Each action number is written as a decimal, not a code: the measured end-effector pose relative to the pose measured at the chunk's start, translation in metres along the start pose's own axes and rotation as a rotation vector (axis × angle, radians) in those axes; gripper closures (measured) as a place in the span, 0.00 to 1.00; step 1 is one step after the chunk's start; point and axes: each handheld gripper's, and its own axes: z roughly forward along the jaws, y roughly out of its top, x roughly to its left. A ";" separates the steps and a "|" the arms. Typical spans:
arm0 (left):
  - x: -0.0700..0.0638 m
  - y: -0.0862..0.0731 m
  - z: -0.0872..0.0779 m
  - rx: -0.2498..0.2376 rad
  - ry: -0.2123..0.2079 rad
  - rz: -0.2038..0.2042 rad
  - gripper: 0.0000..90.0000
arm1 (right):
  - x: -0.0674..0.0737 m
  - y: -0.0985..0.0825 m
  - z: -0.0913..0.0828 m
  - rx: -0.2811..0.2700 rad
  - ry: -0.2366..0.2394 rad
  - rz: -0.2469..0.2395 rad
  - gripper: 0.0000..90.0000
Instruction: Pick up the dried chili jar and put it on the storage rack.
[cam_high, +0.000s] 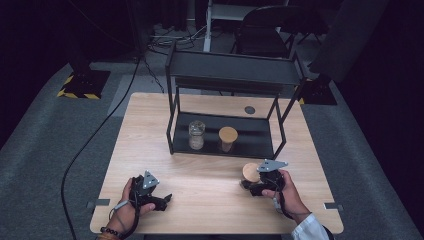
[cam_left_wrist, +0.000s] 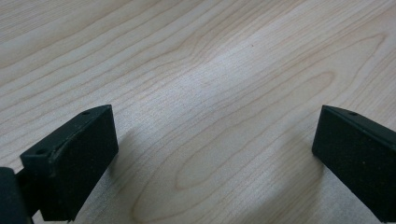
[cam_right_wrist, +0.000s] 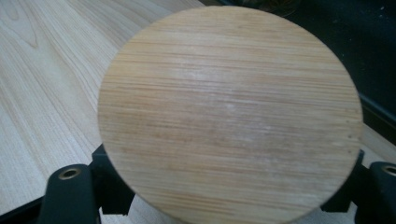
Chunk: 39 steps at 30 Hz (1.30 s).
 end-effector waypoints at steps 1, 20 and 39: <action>0.000 0.000 0.000 0.000 0.000 0.001 0.00 | 0.000 0.000 0.000 -0.001 -0.001 0.000 0.28; 0.000 0.000 0.000 0.001 0.000 0.001 0.00 | 0.000 0.000 -0.007 -0.025 -0.035 0.019 0.28; 0.000 0.000 0.000 0.000 0.000 0.001 0.00 | -0.008 0.008 -0.021 -0.029 -0.086 0.032 0.28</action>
